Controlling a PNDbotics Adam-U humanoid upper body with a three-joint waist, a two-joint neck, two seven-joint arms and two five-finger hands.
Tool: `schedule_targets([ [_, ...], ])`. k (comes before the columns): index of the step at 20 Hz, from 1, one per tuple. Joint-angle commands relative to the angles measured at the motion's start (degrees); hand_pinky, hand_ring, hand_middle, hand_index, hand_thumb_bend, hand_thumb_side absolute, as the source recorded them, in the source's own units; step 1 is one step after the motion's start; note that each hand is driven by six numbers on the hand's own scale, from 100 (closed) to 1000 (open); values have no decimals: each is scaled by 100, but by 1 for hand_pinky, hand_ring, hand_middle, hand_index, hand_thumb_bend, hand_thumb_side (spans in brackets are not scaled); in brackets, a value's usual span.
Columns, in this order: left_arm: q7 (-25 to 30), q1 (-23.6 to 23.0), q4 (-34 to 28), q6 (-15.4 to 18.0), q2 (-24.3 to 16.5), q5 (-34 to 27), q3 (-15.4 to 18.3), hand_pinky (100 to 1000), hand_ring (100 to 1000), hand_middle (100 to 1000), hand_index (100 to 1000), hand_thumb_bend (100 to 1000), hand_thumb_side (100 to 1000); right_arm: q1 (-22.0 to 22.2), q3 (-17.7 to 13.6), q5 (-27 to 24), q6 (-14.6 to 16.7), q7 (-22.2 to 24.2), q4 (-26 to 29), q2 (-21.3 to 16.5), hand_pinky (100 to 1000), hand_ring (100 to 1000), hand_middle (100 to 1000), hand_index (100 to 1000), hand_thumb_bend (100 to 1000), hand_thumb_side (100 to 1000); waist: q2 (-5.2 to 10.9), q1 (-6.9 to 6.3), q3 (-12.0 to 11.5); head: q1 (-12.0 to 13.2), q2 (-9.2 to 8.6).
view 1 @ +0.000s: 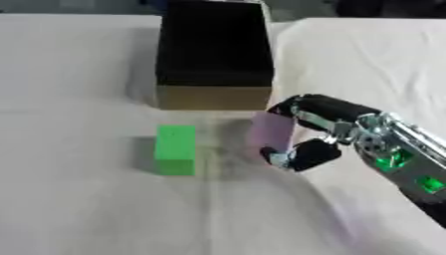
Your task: Pick up objects on the table and place them in the box.
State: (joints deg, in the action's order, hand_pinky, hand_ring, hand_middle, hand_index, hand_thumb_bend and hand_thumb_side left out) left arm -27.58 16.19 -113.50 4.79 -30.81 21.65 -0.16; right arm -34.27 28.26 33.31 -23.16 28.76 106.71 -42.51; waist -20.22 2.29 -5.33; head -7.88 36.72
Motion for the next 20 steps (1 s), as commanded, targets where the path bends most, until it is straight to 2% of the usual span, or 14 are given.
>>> schedule_targets([
  [1,1,80,-109,22,-94,-21,26,694,766,686,809,321,1000,-63,-42,-10,-48,-173,47,-86,791,703,581,780,100,425,135,-4,-2,-3,-54],
  [10,2,85,-109,25,-99,-32,34,694,766,686,809,317,1000,-48,-103,-571,-275,-579,226,-95,742,646,521,735,100,432,142,5,-7,21,-53],
  [16,-5,86,-109,33,-128,-36,47,693,766,686,809,319,1000,-168,-373,-1119,-537,-572,745,-293,742,638,515,737,100,443,173,12,26,54,-47],
  [17,-6,87,-109,34,-133,-36,49,694,766,686,810,321,1000,-232,-424,-1216,-534,-571,767,-331,744,636,515,740,100,504,183,16,35,57,-44],
  [18,-7,87,-109,37,-140,-35,50,694,766,686,810,320,1000,-297,-476,-1320,-522,-573,778,-370,744,636,515,741,100,446,190,20,44,61,-42],
  [20,-7,88,-109,40,-153,-34,52,693,766,685,809,320,1000,-440,-583,-1487,-498,-593,786,-442,746,634,514,742,100,454,206,28,58,62,-39],
])
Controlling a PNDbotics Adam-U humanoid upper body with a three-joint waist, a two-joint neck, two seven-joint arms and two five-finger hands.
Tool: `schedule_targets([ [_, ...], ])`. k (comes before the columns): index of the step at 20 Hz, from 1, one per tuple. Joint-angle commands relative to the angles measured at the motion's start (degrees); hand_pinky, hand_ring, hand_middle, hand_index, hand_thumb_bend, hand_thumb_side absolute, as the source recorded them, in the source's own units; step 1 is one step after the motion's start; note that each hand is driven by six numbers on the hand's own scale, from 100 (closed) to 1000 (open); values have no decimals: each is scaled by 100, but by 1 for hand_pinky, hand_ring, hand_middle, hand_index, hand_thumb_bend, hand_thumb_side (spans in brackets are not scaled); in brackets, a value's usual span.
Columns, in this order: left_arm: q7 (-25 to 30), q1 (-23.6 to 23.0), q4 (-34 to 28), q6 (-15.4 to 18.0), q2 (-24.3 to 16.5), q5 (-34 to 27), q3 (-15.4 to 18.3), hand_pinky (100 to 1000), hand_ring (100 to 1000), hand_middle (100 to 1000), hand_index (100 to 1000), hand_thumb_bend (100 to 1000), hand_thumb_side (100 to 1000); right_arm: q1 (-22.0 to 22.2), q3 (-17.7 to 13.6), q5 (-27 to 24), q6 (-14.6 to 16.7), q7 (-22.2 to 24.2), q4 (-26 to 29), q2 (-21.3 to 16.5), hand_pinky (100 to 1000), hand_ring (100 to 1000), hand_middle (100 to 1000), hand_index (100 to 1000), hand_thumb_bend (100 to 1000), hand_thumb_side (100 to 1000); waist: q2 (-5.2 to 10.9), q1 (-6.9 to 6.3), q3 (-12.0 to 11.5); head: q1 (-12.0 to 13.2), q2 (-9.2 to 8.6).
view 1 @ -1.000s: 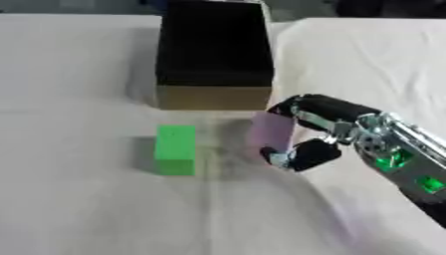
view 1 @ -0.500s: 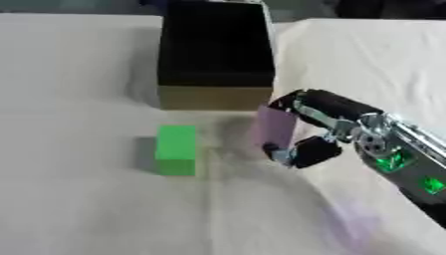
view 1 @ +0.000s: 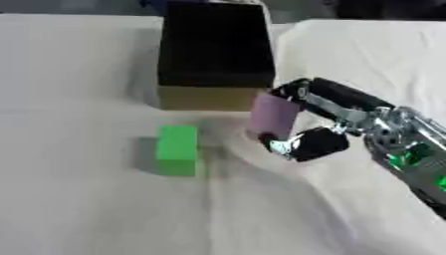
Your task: Pick up objects on the table and place them in the box.
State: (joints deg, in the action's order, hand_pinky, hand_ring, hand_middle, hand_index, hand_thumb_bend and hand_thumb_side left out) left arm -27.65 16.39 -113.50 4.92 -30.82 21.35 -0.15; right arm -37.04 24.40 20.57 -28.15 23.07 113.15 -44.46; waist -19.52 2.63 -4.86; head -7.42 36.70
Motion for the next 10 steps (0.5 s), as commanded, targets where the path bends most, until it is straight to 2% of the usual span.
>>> schedule_targets([
  [1,-2,71,-109,29,-159,-4,52,693,765,685,809,321,1000,-258,-263,-282,9,-42,143,-279,750,633,515,744,100,463,146,0,17,10,-29],
  [5,-1,80,-109,39,-180,-6,47,693,765,685,809,321,1000,-640,-486,-426,-71,-62,144,-337,751,628,512,745,100,479,173,17,19,-23,1],
  [10,18,97,-109,50,-196,-15,30,693,766,685,809,319,1000,-1159,-634,-459,-522,3,-6,-212,752,625,512,749,100,499,180,30,-33,-112,20],
])
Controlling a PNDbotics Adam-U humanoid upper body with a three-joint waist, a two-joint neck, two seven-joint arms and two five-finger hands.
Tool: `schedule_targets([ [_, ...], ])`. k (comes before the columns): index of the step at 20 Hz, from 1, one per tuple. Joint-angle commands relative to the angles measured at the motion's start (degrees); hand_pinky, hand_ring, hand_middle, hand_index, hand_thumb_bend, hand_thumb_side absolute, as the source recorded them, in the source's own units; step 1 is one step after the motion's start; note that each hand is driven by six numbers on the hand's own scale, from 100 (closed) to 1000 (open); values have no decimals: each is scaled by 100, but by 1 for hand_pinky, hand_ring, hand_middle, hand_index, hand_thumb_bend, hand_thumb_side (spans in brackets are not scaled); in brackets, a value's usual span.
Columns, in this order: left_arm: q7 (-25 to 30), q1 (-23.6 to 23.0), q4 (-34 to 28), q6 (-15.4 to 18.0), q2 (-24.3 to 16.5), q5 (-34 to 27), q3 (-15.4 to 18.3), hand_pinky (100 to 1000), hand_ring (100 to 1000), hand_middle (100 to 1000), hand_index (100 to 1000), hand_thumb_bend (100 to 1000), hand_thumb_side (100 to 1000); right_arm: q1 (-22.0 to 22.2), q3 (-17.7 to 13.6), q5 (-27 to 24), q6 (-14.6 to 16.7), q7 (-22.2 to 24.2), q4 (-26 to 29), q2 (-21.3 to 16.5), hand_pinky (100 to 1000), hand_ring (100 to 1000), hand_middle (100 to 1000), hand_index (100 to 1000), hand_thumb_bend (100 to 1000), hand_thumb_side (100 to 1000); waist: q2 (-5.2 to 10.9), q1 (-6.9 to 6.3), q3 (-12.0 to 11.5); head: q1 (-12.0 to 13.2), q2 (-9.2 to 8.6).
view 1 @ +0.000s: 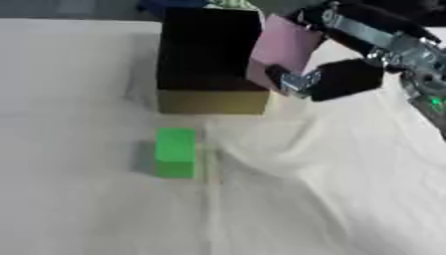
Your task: Pick up objects on the table and place them in the box.
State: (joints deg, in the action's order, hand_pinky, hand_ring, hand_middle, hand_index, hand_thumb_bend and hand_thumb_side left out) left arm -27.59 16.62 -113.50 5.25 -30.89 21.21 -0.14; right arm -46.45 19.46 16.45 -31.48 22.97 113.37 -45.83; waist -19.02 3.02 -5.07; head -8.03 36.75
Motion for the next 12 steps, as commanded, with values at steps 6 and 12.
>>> schedule_targets([
  [6,62,142,-109,32,-193,-25,-21,691,765,685,809,315,1000,-1038,-64,179,-206,-49,-1180,474,753,614,511,752,100,517,98,16,-125,-186,-25],
  [12,107,220,-109,55,-178,-56,-61,690,765,684,809,313,1000,-1637,46,520,181,-138,-2418,1139,752,614,510,752,100,518,53,39,-274,-337,-74],
])
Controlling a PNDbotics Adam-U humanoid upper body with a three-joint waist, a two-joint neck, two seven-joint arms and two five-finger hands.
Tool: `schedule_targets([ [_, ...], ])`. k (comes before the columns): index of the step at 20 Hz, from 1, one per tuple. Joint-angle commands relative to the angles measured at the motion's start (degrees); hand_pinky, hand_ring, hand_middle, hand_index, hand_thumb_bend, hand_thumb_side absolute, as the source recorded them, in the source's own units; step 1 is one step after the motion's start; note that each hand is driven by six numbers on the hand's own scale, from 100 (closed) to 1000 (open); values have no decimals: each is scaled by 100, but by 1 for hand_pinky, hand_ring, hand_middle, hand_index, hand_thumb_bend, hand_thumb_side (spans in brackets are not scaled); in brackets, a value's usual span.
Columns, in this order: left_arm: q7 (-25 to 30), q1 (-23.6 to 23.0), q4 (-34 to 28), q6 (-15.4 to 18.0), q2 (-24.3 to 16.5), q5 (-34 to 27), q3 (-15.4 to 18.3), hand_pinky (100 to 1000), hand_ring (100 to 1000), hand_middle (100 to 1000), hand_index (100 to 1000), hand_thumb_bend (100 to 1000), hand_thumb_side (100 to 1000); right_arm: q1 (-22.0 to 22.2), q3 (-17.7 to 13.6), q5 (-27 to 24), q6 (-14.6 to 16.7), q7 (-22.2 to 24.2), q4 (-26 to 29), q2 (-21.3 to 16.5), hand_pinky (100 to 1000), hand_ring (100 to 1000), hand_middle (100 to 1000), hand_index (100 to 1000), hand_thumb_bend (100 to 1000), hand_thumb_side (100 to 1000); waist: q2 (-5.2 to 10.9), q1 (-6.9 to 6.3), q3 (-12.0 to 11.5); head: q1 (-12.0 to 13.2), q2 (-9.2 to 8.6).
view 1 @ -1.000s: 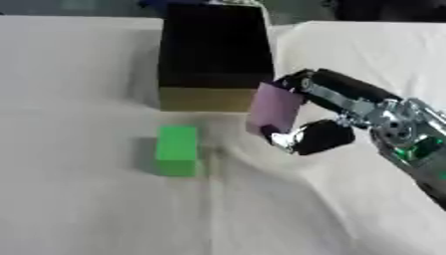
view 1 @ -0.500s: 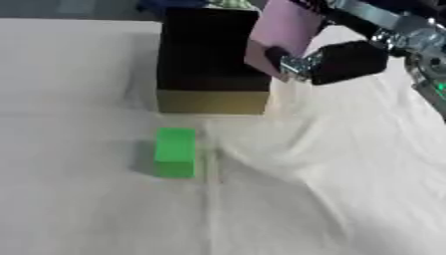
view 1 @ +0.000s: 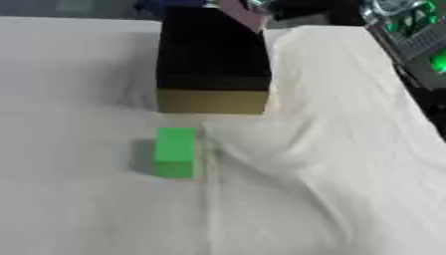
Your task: Pick up objects on the table and place them in the box.
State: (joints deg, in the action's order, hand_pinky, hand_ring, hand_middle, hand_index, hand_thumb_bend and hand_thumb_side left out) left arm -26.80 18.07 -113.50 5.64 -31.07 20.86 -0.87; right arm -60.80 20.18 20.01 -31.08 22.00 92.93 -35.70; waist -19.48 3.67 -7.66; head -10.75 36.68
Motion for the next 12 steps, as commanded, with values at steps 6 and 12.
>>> schedule_targets([
  [6,54,132,-109,33,-134,-51,-16,689,765,684,809,312,1000,-399,3,575,433,-204,-1346,563,753,621,516,751,100,511,65,1,-117,-165,-86],
  [12,49,149,-109,43,-123,-66,-11,688,764,682,809,311,1000,-367,35,1021,691,-380,-2019,756,756,632,526,754,100,503,50,-3,-182,-197,-86],
])
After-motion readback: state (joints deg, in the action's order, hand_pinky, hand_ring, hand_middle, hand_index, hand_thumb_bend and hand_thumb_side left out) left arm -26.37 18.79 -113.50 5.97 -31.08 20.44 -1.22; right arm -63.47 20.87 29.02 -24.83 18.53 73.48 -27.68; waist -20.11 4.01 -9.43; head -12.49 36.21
